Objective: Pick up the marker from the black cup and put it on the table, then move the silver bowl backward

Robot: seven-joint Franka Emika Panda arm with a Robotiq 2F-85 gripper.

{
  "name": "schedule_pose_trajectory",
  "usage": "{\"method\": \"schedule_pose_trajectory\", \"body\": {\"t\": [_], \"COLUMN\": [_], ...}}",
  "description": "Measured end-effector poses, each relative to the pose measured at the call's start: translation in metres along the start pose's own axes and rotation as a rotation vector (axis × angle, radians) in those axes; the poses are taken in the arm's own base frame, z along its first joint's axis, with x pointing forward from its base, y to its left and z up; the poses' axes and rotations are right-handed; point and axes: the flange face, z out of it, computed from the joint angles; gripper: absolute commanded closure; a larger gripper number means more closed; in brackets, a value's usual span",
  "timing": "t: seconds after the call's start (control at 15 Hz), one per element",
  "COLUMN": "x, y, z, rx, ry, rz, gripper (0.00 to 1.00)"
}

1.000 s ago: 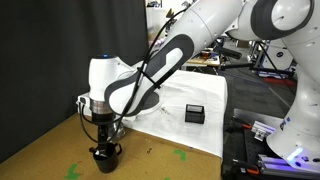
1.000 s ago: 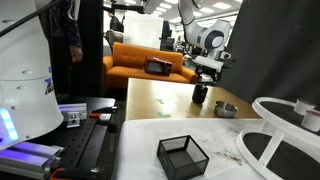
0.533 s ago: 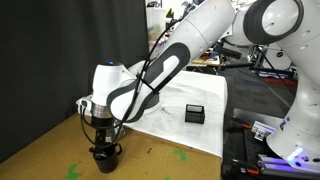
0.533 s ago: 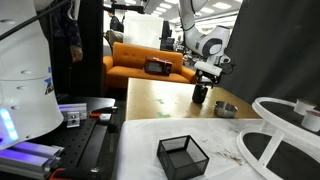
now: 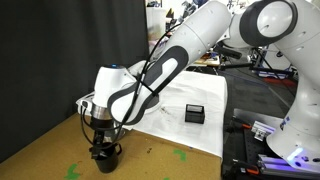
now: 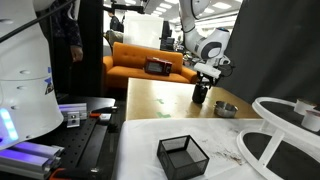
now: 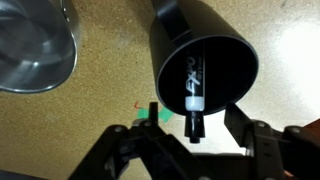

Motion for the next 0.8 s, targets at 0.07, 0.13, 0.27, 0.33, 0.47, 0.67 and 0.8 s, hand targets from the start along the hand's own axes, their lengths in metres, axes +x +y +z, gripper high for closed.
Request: {"method": "schedule_pose_trajectory", "body": {"t": [0.07, 0.13, 0.27, 0.33, 0.47, 0.67, 0.8], "x": [0.0001, 0.0007, 0.0026, 0.0037, 0.006, 0.0073, 0.0074], "y": [-0.0002, 0.0005, 0.0019, 0.0023, 0.0022, -0.0001, -0.0001], "z": [0.0009, 0.0013, 0.001, 0.0001, -0.0016, -0.0015, -0.0016], "rx": [0.002, 0.002, 0.001, -0.001, -0.001, 0.002, 0.002], "ry": [0.002, 0.007, 0.016, 0.019, 0.025, 0.029, 0.03], "rz": [0.001, 0.003, 0.005, 0.005, 0.005, 0.004, 0.004], "gripper": [0.69, 0.77, 0.9, 0.97, 0.96, 0.95, 0.95]}}
